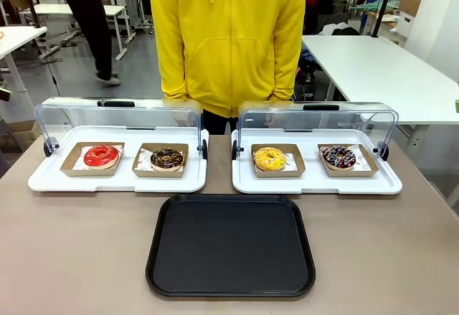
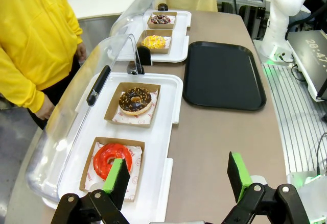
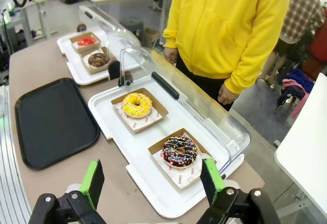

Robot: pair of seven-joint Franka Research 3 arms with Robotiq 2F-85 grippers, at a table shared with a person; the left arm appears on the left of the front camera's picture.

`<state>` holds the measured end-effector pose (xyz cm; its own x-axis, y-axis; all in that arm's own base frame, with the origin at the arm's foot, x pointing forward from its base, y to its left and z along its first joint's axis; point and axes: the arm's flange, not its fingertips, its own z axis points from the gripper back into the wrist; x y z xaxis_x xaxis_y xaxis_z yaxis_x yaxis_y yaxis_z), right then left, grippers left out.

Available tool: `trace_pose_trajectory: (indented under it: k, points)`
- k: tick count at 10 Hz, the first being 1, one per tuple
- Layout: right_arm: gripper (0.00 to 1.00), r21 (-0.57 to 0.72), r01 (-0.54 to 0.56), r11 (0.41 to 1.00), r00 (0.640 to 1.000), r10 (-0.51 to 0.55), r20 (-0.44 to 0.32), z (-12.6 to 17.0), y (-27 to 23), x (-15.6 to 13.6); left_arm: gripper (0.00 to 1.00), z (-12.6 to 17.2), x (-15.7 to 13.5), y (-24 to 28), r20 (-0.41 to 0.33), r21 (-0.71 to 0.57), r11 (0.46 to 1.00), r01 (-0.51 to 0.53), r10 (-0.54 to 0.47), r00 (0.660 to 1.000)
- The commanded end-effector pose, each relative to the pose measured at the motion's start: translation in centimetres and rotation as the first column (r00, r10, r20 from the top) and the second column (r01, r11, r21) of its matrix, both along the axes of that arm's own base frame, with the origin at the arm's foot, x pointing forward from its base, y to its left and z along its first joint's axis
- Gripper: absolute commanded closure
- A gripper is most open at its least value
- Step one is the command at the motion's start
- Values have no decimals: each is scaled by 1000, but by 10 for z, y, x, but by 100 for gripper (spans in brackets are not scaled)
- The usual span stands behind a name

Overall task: Move the second donut from the left to the tray.
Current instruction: Pick up the Paper togo box containing the Donut indicated by the person and place it on the Handle tray.

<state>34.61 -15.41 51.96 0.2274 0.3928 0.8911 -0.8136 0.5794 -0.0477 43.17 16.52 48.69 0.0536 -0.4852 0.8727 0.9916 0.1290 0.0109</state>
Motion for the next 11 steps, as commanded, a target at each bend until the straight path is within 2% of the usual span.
trace_pose_trajectory:
  k: [1,11]
  points:
    - [0,2,-11,1000,999,11,36,1,-1,3,0,1,-1,0,-6,-5,1000,1,-1,1000]
    - [0,2,-11,1000,999,11,36,1,-1,3,0,1,-1,0,-6,-5,1000,1,-1,1000]
